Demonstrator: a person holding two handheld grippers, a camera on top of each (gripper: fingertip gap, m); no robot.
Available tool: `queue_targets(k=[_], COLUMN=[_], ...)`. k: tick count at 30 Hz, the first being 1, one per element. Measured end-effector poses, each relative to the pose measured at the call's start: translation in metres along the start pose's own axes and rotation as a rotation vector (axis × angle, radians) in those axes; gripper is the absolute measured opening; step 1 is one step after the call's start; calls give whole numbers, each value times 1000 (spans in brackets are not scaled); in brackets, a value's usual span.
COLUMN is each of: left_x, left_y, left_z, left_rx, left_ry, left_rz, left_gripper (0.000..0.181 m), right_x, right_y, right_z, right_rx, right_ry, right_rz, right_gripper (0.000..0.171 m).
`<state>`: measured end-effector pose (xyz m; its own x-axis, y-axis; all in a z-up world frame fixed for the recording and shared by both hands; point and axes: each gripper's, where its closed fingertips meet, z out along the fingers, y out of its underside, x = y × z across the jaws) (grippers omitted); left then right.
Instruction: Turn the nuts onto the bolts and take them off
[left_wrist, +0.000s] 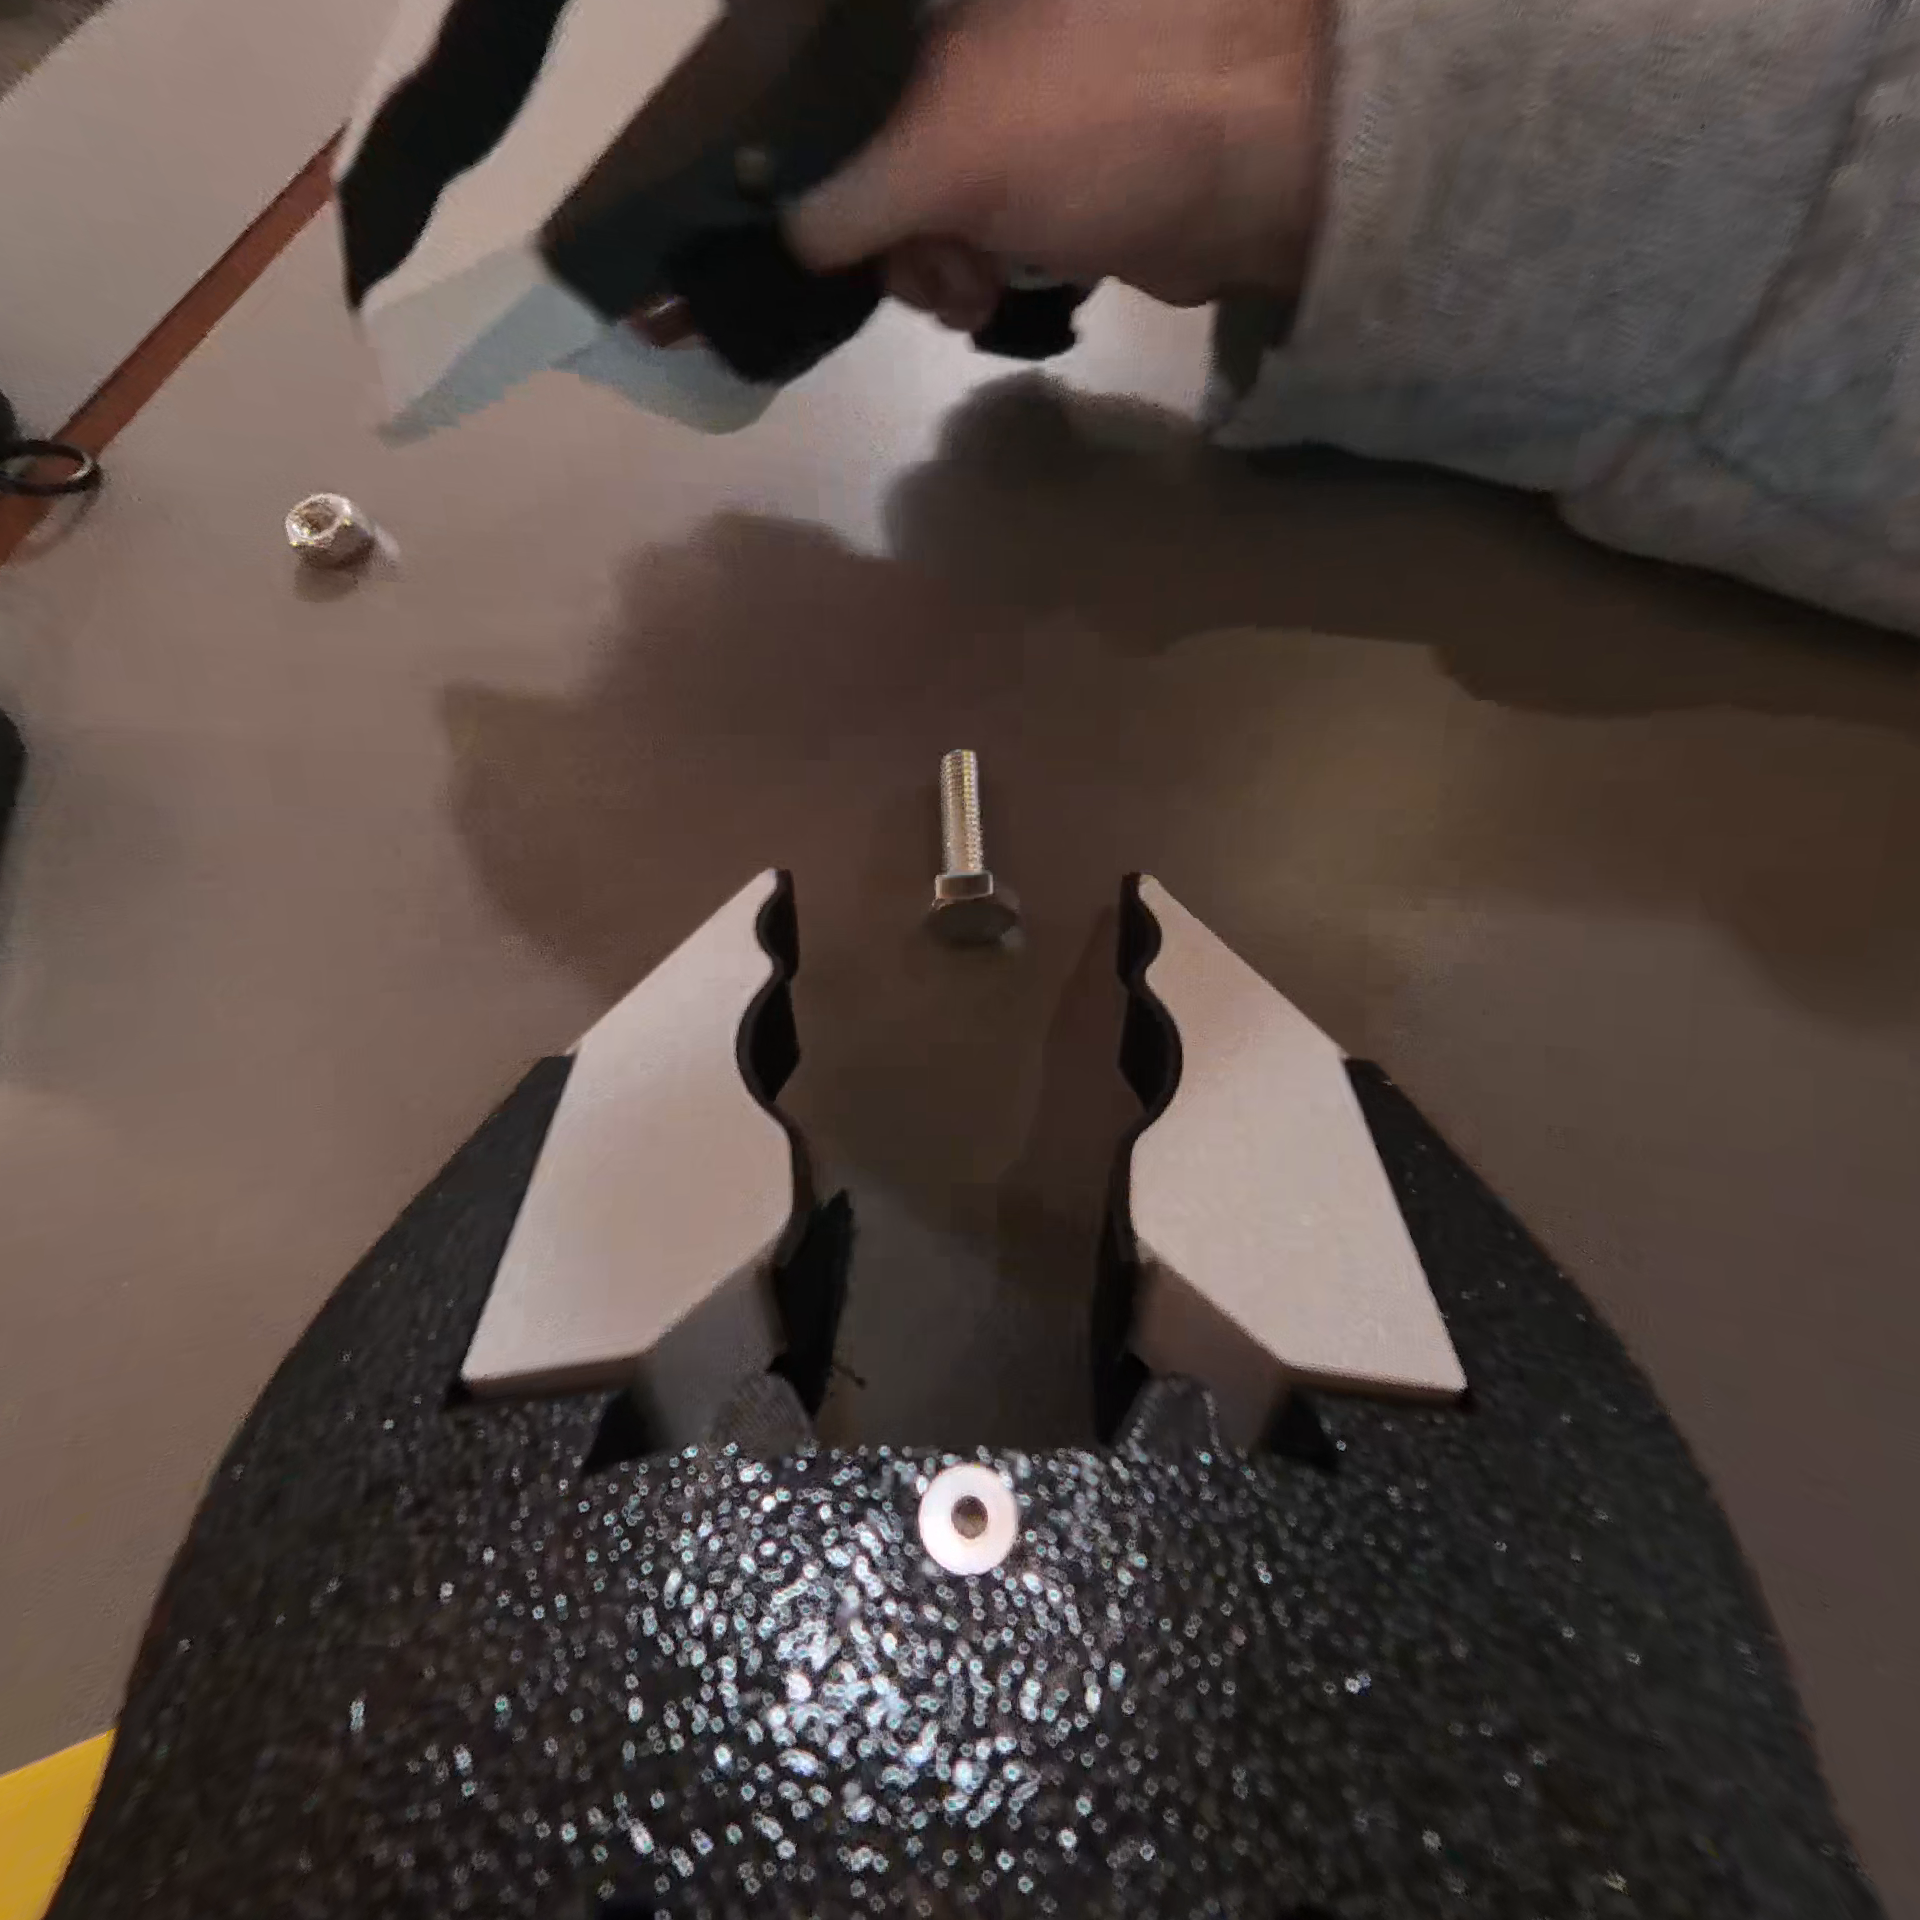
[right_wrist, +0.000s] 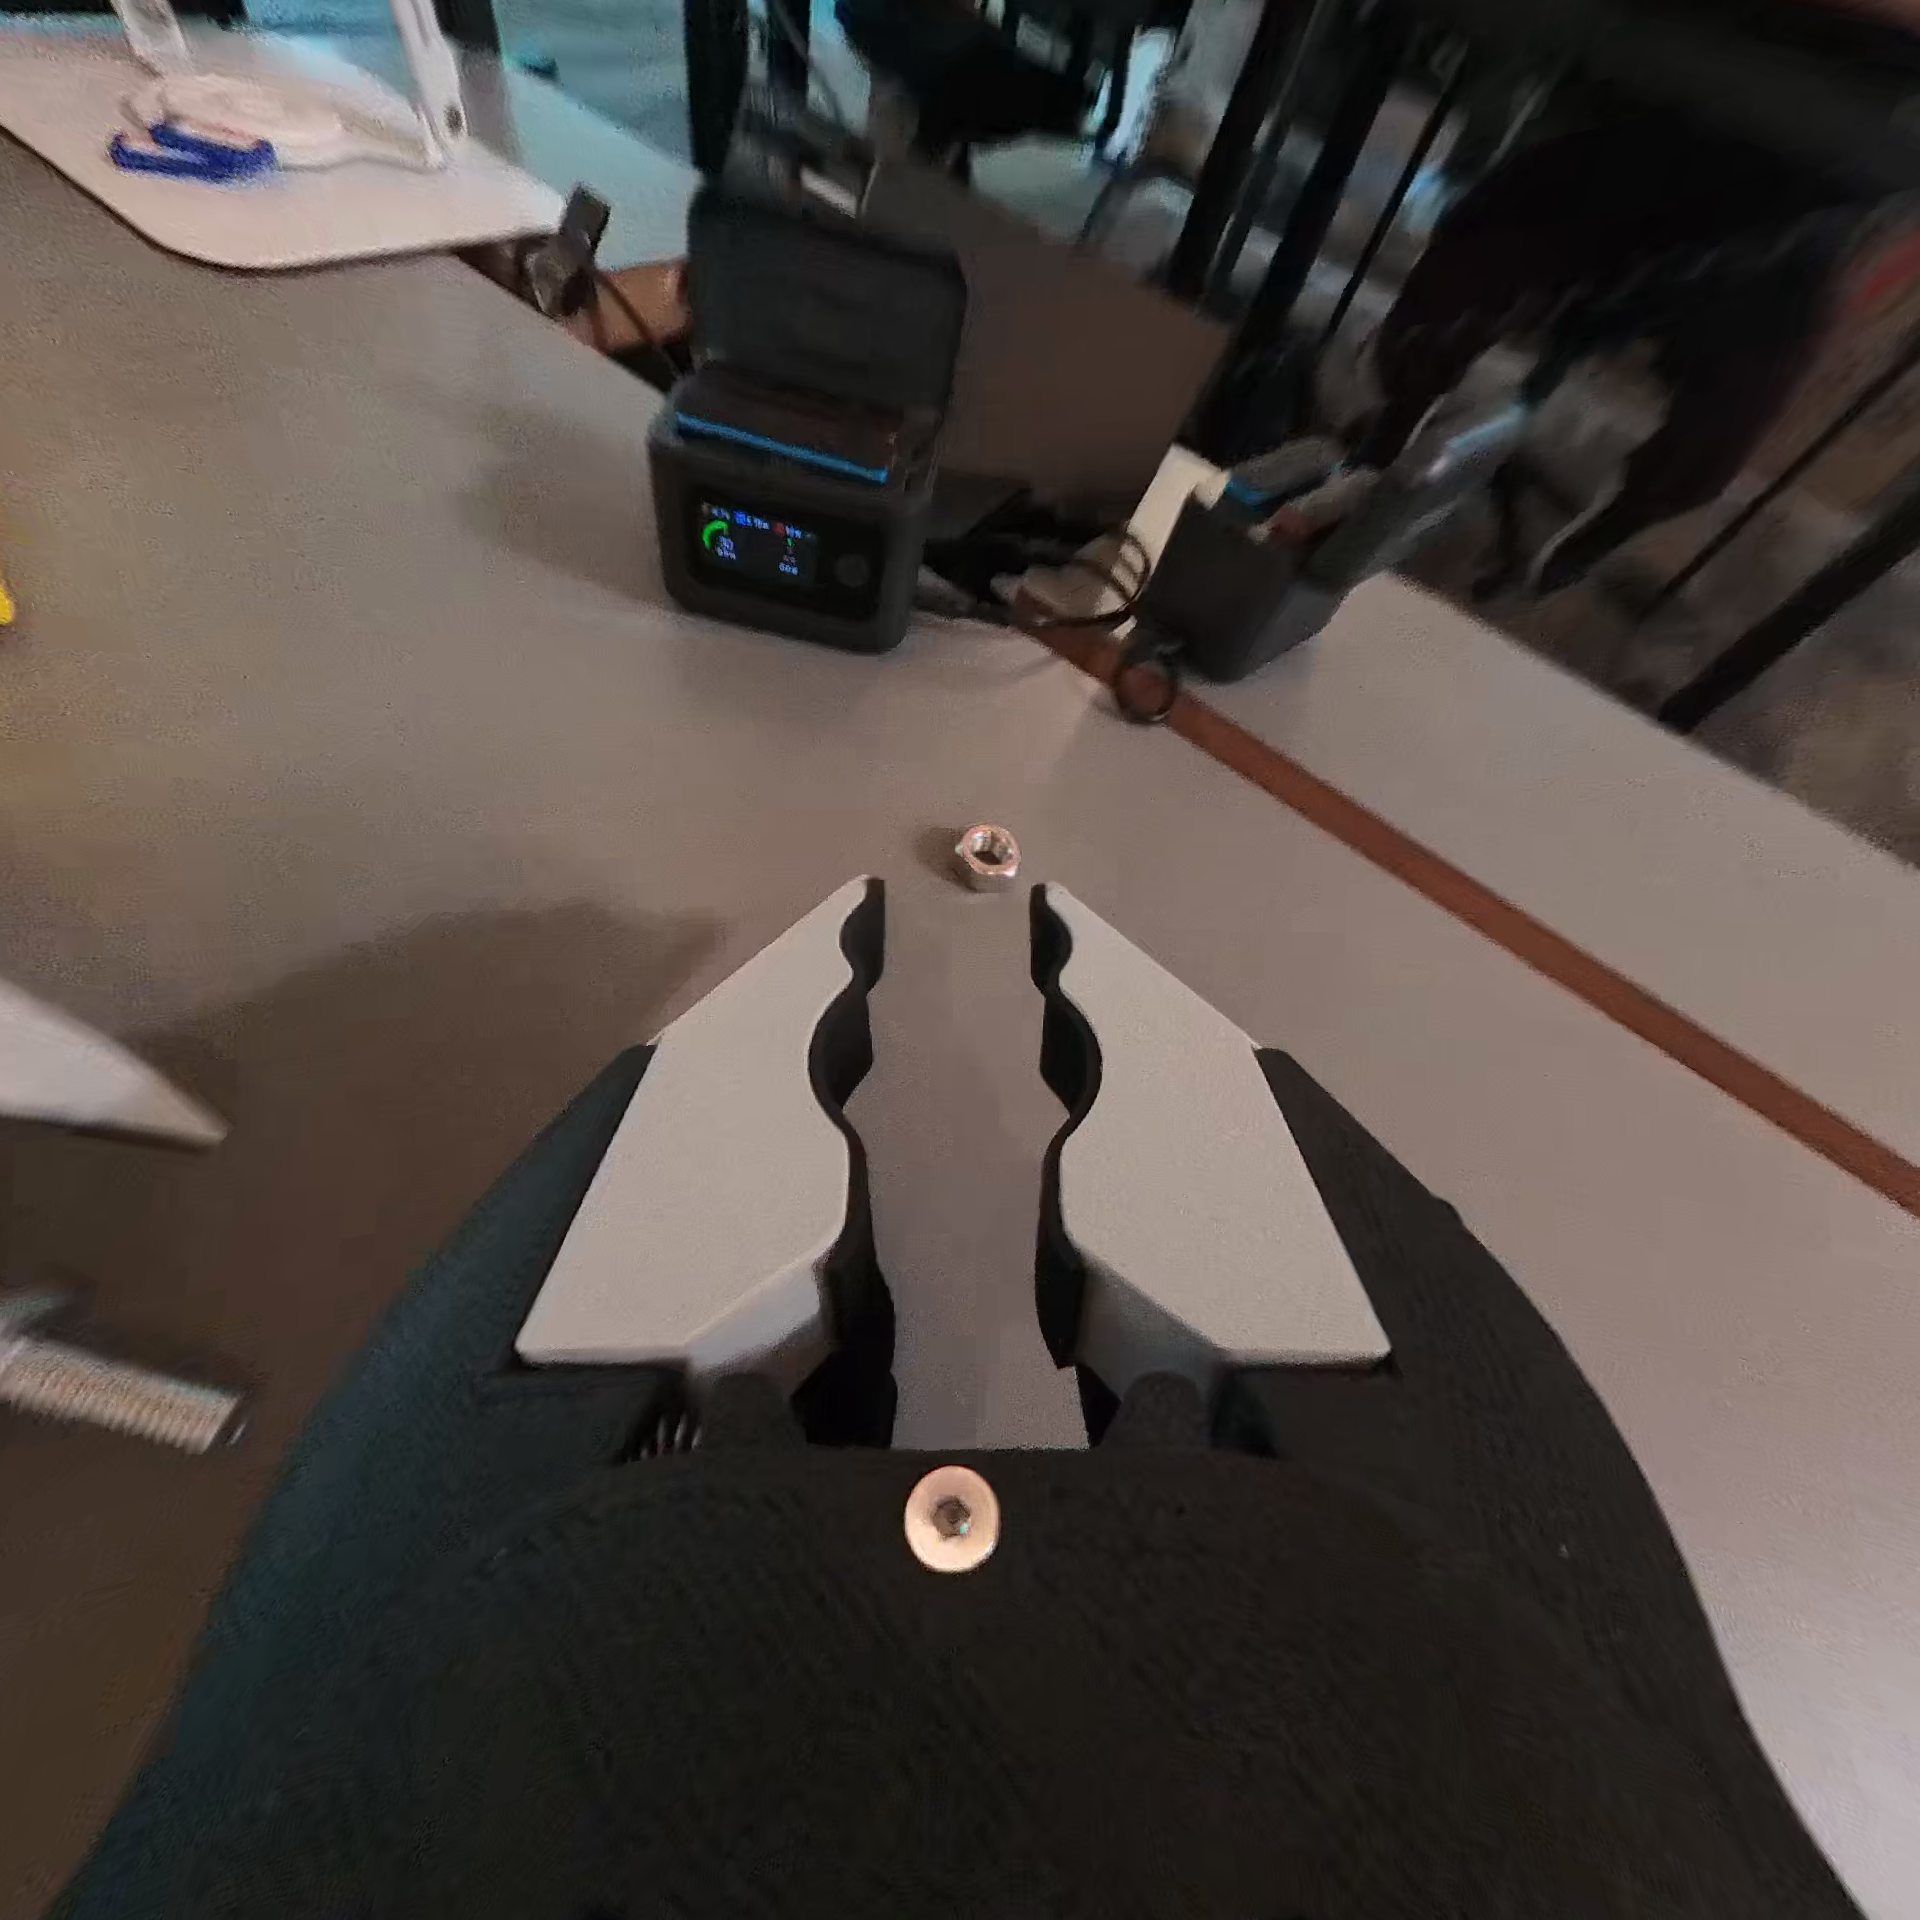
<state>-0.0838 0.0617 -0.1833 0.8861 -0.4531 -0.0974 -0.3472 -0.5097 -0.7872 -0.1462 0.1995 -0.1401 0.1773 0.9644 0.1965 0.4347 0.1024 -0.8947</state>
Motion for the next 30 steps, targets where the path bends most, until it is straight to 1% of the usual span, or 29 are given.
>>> queue_targets(k=[3,5,9,11,12,13,14,16,18,20,21,22,24,26,28,30], left_x=[0,1,3,3,3,3,3,2,-2,-9,-13,-17,-17,-9,4,22], left_y=[0,0,1,1,1,1,1,-1,-10,-25,-34,-42,-58,-70,-79,-86], left_z=[0,0,1,1,1,1,1,0,-4,-14,-21,-28,-41,-48,-51,-48], left_rx=[5,2,3,3,3,4,5,14,68,164,218,274,372,431,456,466], left_ry=[10,18,38,40,41,41,39,27,-6,-65,-104,-146,-198,-241,-295,-328], left_rz=[-7,-10,-24,-28,-27,-27,-26,-19,-11,1,14,31,87,190,328,474], left_gripper=[55,51,45,44,43,43,43,43,44,44,44,43,43,45,45,39], right_x=[2,4,6,10,10,9,9,10,7,0,-6,-19,-43,-63,-75,-79], right_y=[9,14,22,21,21,21,21,20,8,-8,-16,-24,-28,-26,-24,-24], right_z=[31,44,61,65,66,66,66,62,49,25,10,-7,-42,-76,-107,-130], right_rx=[-101,-161,-249,-255,-254,-255,-255,-242,-149,-25,45,124,219,266,309,357], right_ry=[-46,-55,-78,-65,-59,-67,-65,-49,-52,-85,-127,-213,-382,-550,-688,-781], right_rz=[37,35,55,54,45,41,37,6,1,20,46,95,256,427,612,789], right_gripper=[29,31,34,34,31,22,18,17,16,16,16,16,16,16,16,15])
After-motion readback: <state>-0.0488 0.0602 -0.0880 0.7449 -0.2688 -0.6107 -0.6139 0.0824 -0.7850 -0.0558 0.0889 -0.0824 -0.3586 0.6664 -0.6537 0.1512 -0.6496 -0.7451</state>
